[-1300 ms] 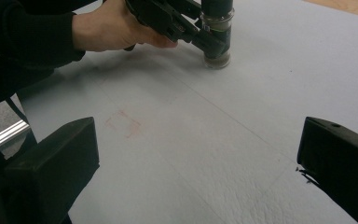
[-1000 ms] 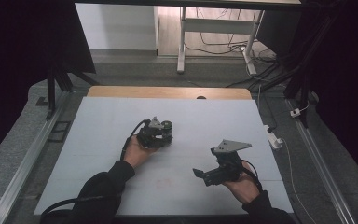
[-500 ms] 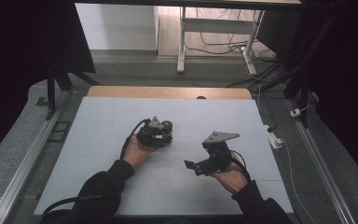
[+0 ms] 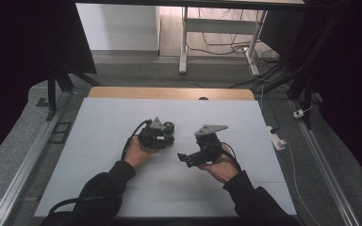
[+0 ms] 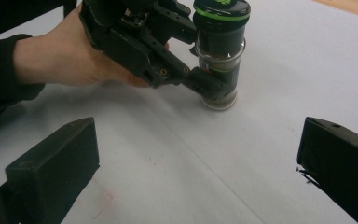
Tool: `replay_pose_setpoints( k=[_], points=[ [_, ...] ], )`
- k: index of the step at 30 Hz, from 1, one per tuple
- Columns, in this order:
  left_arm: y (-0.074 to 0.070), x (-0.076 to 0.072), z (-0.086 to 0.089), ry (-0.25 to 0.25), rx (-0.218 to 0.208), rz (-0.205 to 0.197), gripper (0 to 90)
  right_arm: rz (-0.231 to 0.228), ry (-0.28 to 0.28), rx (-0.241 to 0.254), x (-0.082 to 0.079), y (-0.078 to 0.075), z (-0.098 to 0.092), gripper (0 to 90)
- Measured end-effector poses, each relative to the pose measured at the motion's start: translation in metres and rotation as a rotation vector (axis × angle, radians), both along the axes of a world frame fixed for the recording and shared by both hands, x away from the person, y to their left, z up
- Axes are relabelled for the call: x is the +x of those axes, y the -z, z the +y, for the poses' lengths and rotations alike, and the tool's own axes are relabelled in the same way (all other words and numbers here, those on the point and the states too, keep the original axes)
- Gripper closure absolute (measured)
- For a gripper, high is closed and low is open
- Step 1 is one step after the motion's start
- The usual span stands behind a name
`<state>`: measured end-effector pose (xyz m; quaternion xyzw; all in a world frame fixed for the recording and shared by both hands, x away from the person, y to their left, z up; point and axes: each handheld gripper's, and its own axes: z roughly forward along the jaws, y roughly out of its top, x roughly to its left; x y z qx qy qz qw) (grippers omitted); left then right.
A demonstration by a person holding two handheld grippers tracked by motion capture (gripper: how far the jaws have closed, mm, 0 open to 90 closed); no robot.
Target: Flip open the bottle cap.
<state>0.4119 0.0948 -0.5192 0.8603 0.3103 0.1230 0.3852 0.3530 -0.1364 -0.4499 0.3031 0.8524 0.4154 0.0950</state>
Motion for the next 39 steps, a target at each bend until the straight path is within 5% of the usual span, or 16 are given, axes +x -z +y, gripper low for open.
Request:
replay_pose_setpoints(
  k=[23, 30, 39],
  points=[
    [0.001, 0.0, 0.001, 0.0, -0.006, -0.001, 53.7, -0.015, -0.005, -0.078, 0.03, 0.018, 0.035, 3.6],
    [0.001, 0.0, 0.001, -0.002, -0.006, -0.003, 53.7, -0.04, -0.022, -0.054, 0.034, 0.013, 0.033, 32.0],
    [0.001, -0.001, 0.001, -0.003, -0.008, -0.005, 53.7, -0.009, -0.073, -0.023, 0.043, 0.009, 0.036, 71.8]
  ],
)
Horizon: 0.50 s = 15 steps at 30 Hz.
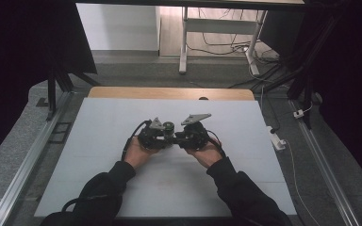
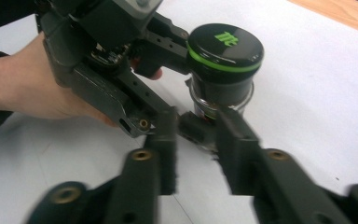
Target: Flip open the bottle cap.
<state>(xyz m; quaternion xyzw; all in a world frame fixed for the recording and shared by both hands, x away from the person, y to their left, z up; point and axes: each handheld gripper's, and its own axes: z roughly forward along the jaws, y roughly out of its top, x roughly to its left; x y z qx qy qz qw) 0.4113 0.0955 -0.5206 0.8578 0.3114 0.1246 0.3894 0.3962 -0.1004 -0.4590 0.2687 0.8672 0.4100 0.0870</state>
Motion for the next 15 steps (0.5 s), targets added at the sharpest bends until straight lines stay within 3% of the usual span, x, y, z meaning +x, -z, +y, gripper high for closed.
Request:
replay_pose_setpoints(
  k=[5, 15],
  points=[
    [0.0, 0.0, 0.0, -0.002, 0.0, -0.002, 53.7, 0.001, -0.029, -0.012, 0.003, -0.001, 0.004, 89.4],
    [0.0, -0.001, 0.0, -0.003, 0.002, -0.003, 53.8, -0.006, -0.028, 0.001, 0.008, -0.007, 0.011, 89.8]
  ],
)
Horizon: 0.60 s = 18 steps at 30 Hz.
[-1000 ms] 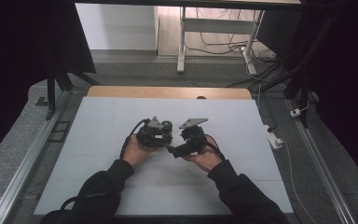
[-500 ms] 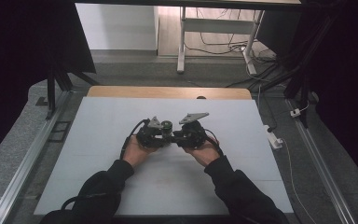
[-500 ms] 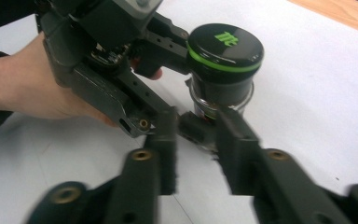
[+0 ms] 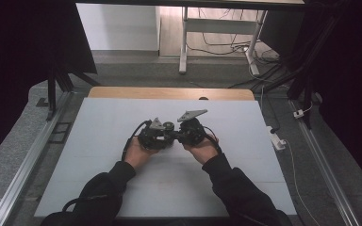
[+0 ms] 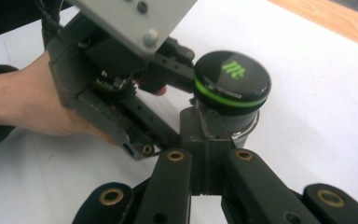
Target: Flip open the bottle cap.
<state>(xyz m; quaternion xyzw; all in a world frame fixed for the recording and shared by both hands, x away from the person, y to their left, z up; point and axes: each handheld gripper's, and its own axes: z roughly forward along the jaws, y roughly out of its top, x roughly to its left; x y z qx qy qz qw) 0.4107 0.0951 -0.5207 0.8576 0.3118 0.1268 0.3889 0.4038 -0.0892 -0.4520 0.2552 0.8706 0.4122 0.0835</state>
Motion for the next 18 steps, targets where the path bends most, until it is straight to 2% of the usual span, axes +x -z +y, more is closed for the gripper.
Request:
replay_pose_setpoints(
  k=[18],
  points=[
    [0.0006, 0.0, 0.0004, 0.001, -0.004, -0.002, 53.8, 0.0, 0.024, 0.024, 0.0079, -0.0094, 0.0027, 89.8]
  ],
)
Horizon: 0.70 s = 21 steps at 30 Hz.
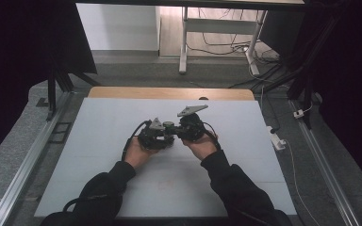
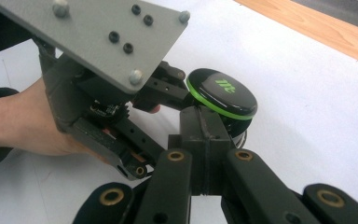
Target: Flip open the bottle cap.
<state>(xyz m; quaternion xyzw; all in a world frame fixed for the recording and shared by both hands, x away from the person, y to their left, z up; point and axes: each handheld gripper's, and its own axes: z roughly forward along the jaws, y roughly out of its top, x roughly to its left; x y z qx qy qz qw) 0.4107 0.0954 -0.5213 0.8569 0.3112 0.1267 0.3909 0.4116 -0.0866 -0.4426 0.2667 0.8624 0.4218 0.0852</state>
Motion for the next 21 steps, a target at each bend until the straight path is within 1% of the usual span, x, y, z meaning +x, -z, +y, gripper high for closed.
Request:
replay_pose_setpoints(
  k=[1, 3, 5, 13, 21],
  points=[
    [0.0, 0.0, 0.0, 0.0, 0.0, -0.001, 53.8, -0.005, -0.001, -0.001, 0.001, 0.0, 0.0, 89.9],
    [0.0, 0.0, 0.0, -0.002, -0.003, 0.0, 53.9, 0.002, 0.004, 0.005, 0.002, -0.001, 0.0, 89.9],
    [0.0, 0.0, 0.0, -0.001, -0.002, -0.001, 53.9, -0.007, 0.006, 0.005, 0.003, -0.002, 0.0, 89.9],
    [0.0, 0.0, 0.0, 0.0, -0.004, -0.001, 53.8, -0.018, 0.018, 0.012, 0.009, -0.006, 0.001, 89.9],
    [0.0, 0.0, 0.0, 0.002, -0.001, -0.003, 53.8, -0.016, 0.034, 0.03, 0.017, -0.009, 0.002, 89.9]
  ],
)
